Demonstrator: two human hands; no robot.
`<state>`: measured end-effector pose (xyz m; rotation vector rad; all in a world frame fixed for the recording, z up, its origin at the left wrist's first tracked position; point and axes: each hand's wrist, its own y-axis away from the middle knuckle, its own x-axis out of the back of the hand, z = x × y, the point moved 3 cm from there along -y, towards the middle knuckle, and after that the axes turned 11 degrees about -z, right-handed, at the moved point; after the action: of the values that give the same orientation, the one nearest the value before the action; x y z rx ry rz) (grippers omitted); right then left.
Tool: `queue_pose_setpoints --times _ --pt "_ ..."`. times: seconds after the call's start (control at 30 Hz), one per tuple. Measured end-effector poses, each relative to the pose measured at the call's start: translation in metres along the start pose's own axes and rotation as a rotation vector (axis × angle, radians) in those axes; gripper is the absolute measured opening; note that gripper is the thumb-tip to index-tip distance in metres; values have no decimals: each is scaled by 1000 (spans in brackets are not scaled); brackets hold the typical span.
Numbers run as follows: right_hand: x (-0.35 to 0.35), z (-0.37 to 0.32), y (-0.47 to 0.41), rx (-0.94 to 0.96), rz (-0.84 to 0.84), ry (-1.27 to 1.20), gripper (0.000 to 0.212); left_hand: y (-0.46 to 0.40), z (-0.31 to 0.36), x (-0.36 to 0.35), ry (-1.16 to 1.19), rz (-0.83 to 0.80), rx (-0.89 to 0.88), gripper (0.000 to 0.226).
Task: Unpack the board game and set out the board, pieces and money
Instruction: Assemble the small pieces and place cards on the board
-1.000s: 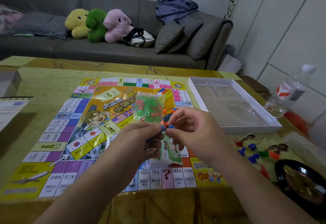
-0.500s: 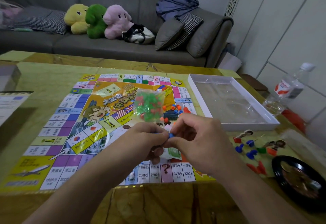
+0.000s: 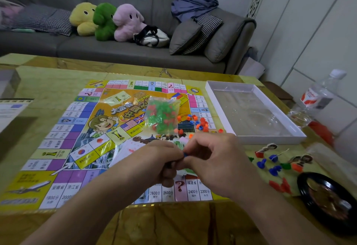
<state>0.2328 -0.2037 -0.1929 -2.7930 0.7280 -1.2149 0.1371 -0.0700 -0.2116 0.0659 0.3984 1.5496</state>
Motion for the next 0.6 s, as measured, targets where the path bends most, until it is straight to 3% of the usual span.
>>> queue_pose_setpoints --times 0.1,0.2,0.37,0.53,0.6 --pt "2 0 -1 -69 -49 -38 15 2 -3 4 -62 -13 2 23" --pt "9 7 -7 -183 -188 -9 32 -1 -8 9 -10 107 -2 22" --pt "33 62 -43 -433 97 292 18 -6 -9 19 67 241 -11 13" --pt "23 93 -79 -590 55 502 5 -7 -7 23 117 292 -58 12" --pt "19 96 -88 -611 43 573 10 -6 -4 24 103 291 -74 13"
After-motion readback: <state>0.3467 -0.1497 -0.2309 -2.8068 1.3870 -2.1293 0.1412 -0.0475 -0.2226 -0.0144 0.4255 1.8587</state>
